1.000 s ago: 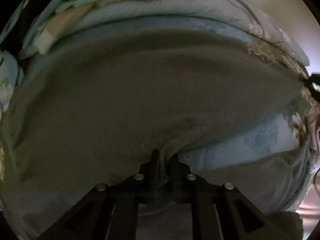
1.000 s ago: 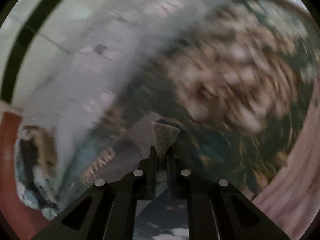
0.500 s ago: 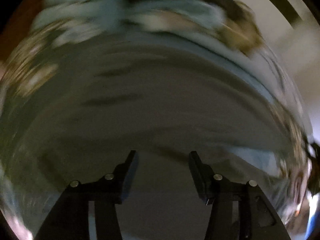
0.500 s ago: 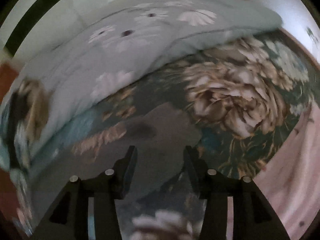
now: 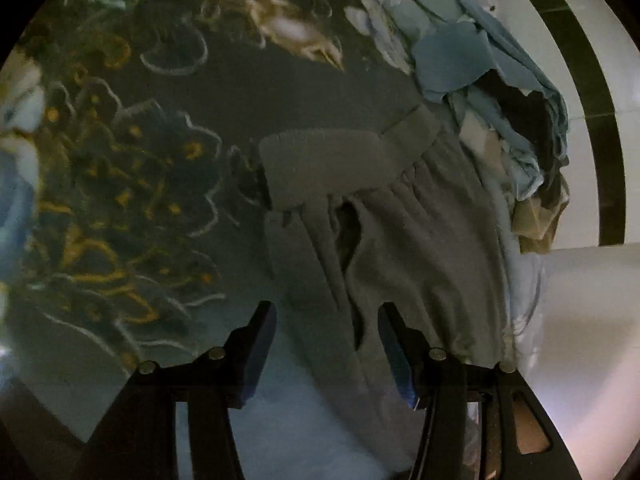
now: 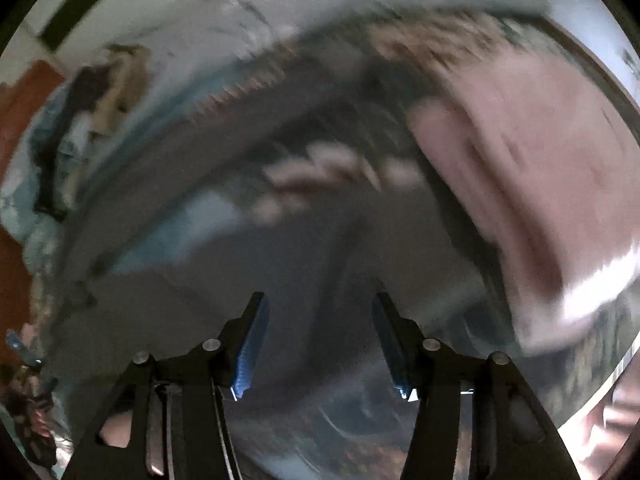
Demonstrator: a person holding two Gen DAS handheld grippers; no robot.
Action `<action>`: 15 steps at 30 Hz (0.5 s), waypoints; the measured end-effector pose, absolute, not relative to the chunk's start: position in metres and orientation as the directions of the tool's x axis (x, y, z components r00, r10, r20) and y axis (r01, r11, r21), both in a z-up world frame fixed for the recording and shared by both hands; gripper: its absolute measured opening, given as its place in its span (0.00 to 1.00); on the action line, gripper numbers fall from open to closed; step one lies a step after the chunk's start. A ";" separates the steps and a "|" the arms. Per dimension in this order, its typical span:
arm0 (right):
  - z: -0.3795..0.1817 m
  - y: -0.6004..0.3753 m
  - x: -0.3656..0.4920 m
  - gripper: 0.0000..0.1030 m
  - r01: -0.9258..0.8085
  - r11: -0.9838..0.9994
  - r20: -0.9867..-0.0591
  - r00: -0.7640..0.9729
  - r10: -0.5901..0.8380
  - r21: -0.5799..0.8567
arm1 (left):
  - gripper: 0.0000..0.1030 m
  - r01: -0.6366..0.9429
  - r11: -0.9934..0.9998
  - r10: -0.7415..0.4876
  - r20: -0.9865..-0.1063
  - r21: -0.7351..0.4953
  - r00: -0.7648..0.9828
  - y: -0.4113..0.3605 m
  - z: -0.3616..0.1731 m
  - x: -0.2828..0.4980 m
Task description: Fold clothes
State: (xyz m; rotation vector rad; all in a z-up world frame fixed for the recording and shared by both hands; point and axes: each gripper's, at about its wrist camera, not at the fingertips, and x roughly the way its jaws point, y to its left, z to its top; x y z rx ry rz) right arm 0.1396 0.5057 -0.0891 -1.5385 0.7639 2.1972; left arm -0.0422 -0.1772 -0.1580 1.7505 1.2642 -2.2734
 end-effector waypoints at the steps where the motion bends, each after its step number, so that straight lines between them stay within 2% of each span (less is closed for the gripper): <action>1: -0.097 0.507 0.149 0.53 -0.594 -0.765 -0.938 -0.345 -0.040 0.251 | 0.56 0.449 -0.686 0.441 -0.818 -0.572 -0.368 -0.175 -0.160 -0.044; 5: -0.118 0.516 0.166 0.53 -0.669 -0.660 -0.923 -0.369 -0.105 0.342 | 0.56 0.435 -0.698 0.461 -0.822 -0.569 -0.335 -0.165 -0.168 -0.054; 9: -0.134 0.523 0.171 0.53 -0.710 -0.565 -0.898 -0.413 -0.150 0.421 | 0.55 0.486 -0.622 0.507 -0.788 -0.615 -0.349 -0.166 -0.181 -0.050; 12: -0.138 0.527 0.176 0.52 -0.728 -0.485 -0.869 -0.466 -0.168 0.484 | 0.50 0.493 -0.602 0.499 -0.778 -0.628 -0.382 -0.168 -0.183 -0.042; 13: -0.139 0.528 0.177 0.48 -0.726 -0.467 -0.858 -0.481 -0.180 0.505 | 0.41 0.488 -0.606 0.495 -0.778 -0.628 -0.387 -0.168 -0.183 -0.042; 14: -0.142 0.529 0.178 0.36 -0.728 -0.446 -0.851 -0.489 -0.194 0.520 | 0.30 0.481 -0.615 0.490 -0.781 -0.625 -0.388 -0.168 -0.183 -0.042; 15: -0.145 0.530 0.178 0.21 -0.736 -0.421 -0.847 -0.488 -0.212 0.529 | 0.25 0.475 -0.623 0.485 -0.783 -0.622 -0.390 -0.168 -0.183 -0.042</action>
